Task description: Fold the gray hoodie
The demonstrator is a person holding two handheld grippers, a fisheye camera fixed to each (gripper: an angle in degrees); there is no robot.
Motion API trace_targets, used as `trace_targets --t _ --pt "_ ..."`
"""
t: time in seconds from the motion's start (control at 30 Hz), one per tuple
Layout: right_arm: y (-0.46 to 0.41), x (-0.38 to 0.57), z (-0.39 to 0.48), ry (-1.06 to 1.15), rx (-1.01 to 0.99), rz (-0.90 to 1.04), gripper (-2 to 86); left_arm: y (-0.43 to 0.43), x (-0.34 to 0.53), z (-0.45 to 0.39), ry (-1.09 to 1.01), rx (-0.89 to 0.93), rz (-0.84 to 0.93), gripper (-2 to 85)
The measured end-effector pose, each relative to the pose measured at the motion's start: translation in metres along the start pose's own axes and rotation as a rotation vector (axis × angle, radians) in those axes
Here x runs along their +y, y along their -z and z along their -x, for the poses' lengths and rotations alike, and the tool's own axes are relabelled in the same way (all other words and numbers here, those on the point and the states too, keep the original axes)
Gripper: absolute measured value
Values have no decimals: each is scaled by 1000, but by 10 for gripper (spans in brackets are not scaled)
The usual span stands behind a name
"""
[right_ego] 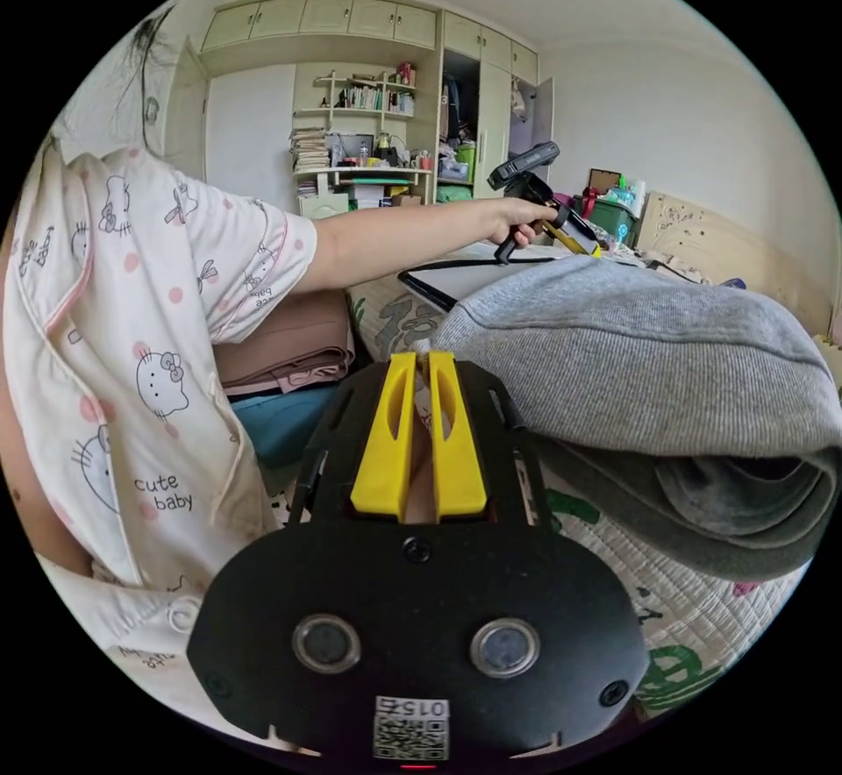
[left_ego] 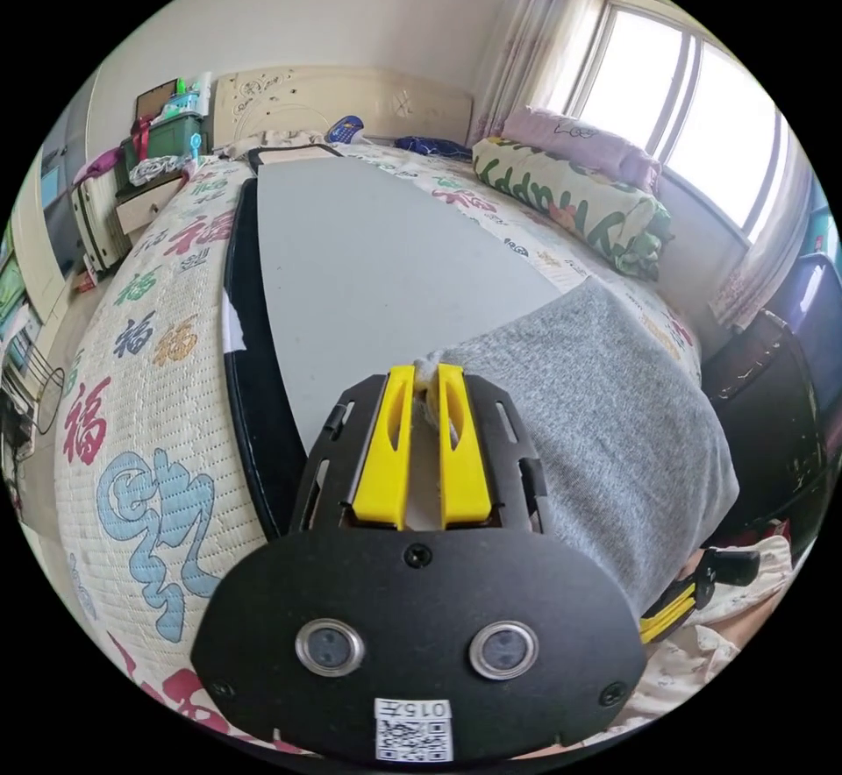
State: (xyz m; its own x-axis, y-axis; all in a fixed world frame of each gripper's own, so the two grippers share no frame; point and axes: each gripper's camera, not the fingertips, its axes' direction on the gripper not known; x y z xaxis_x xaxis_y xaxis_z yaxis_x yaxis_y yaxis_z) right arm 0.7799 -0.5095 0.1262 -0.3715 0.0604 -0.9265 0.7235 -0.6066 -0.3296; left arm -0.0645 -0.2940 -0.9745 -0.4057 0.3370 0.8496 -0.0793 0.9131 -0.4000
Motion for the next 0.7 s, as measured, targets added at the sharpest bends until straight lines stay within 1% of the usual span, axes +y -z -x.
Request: trace_targets --t 0.1,0.17,0.27,0.33,0.4,0.43,0.47,0.5,0.57,0.63,0.7 --pt "11 0 -16 -49 -21 -19 41 5 8 -6 2 -20 -12 55" --pt "28 0 -28 -68 -35 -18 56 17 24 -17 -13 -70 -79 58" --pt "56 0 -31 37 -98 29 61 36 45 -33 -41 -153 -164 53" --pt "81 -4 -32 110 -106 55 62 48 55 -46 -71 -173 -200 50" --pt "114 -9 -38 154 -46 19 52 59 62 -65 -124 -132 -231 47" --pt "135 -14 -47 139 40 -28 25 64 64 -82 -168 -82 -243 45" --pt "156 -19 -60 97 142 -88 7 67 64 -101 -214 -28 -244 44" --pt "165 -22 -68 72 190 -122 3 67 63 -111 -235 -3 -243 43" --pt "188 -30 -106 -60 321 -232 -4 60 55 -154 -310 100 -234 41" --pt "187 -38 -134 -115 336 -239 -4 48 45 -185 -350 176 -223 38" --pt "174 -48 -155 -157 357 -192 -4 29 33 -211 -368 218 -202 34"
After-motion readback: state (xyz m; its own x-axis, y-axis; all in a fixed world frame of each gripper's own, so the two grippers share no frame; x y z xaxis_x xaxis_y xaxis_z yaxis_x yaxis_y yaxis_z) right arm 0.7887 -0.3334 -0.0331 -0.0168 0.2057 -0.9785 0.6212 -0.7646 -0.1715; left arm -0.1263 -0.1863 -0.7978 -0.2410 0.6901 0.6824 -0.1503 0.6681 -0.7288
